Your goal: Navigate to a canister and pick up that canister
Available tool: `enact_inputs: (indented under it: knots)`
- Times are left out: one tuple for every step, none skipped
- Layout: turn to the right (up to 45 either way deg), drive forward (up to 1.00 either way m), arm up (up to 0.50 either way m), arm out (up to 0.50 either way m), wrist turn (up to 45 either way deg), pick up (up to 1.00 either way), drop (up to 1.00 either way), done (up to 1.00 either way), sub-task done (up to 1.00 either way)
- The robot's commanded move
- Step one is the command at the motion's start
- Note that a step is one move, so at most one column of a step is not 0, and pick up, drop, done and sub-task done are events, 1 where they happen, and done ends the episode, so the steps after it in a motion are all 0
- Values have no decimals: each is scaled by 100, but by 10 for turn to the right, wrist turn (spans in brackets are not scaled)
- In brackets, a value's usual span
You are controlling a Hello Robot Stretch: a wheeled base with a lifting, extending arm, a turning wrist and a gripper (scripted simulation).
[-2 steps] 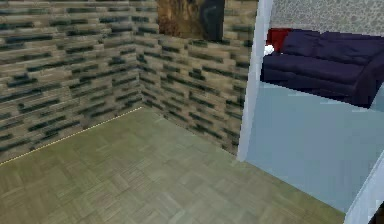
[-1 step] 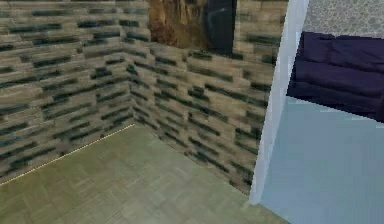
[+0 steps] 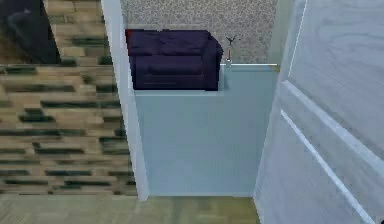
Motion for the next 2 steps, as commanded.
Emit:
enact_inputs:
  knots:
    - [0, 100, 0, 0, 0, 0, 0, 0, 0]
    - [60, 0, 0, 0, 0, 0, 0, 0, 0]
